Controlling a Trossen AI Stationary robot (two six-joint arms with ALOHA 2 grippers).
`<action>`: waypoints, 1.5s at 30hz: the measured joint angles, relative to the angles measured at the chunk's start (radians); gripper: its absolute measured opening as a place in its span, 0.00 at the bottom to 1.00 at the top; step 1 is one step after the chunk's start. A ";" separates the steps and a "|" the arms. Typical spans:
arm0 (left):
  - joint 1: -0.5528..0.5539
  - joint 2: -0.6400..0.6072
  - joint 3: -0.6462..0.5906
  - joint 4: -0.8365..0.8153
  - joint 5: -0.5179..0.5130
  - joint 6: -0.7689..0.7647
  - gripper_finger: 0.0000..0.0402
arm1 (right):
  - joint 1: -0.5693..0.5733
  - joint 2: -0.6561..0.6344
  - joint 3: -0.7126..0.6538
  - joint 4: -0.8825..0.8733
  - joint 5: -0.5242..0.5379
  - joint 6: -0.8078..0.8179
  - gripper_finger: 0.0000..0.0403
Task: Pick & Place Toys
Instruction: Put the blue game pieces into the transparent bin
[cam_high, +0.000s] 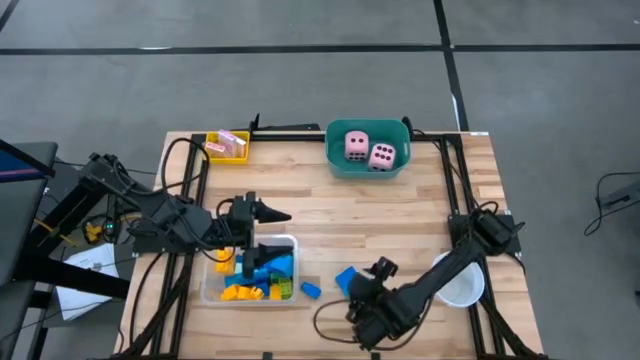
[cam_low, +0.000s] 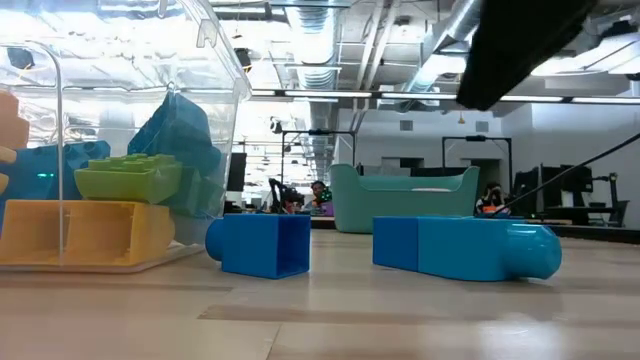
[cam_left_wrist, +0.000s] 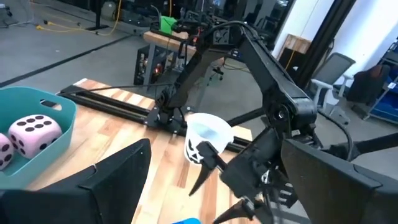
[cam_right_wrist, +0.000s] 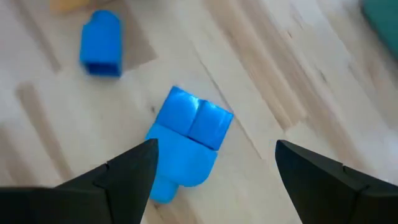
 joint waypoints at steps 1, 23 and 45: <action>0.000 0.001 0.000 0.004 0.000 0.000 0.89 | -0.006 0.000 -0.001 -0.004 -0.004 0.051 0.78; -0.010 0.000 0.000 0.098 -0.001 -0.019 0.89 | -0.162 0.005 0.000 0.213 -0.296 0.165 0.78; -0.016 0.003 0.000 0.152 -0.002 -0.055 0.88 | -0.111 -0.108 -0.054 0.162 -0.357 0.182 0.78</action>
